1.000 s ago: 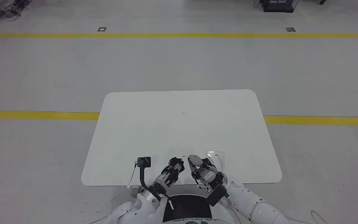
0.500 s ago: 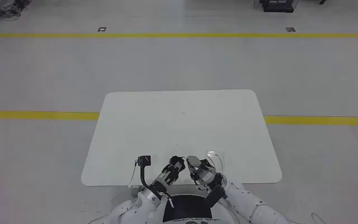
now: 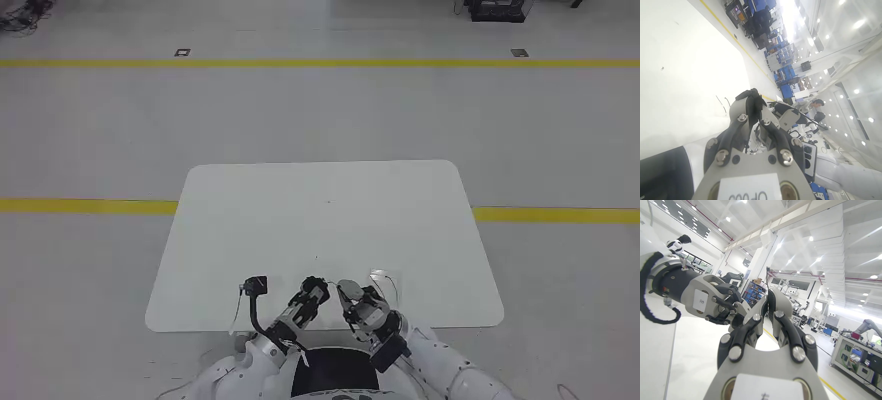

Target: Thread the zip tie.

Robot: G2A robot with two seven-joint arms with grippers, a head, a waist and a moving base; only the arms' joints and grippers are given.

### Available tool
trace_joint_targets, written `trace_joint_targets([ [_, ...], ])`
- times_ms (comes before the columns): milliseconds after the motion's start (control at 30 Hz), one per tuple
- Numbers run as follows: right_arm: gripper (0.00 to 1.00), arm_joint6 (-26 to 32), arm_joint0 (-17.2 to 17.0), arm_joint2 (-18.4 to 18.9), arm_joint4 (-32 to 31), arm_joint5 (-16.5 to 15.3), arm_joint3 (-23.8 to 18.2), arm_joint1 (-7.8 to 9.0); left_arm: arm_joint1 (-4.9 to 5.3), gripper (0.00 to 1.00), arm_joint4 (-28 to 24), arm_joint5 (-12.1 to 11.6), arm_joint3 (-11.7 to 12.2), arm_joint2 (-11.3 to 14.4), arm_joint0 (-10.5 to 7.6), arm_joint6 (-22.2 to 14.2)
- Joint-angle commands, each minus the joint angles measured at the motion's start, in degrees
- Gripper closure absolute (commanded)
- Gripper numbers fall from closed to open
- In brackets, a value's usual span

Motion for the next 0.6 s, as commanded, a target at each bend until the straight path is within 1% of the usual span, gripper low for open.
trace_joint_targets([
  [0, 1.00, 0.00, 0.03, 0.18, 0.08, -0.31, 0.16, -0.10, 0.00, 1.00, -0.01, -0.13, -0.01, 0.00, 0.01, -0.13],
  [200, 1.00, 0.00, 0.24, 0.57, 0.00, -1.19, 0.85, -0.54, 0.00, 1.00, -0.01, -0.13, -0.01, 0.00, 0.01, -0.13],
  [567, 1.00, 0.00, 0.37, 0.99, -0.16, -1.69, 2.19, -1.32, 0.00, 1.00, -0.01, -0.13, -0.01, 0.00, 0.01, -0.13],
])
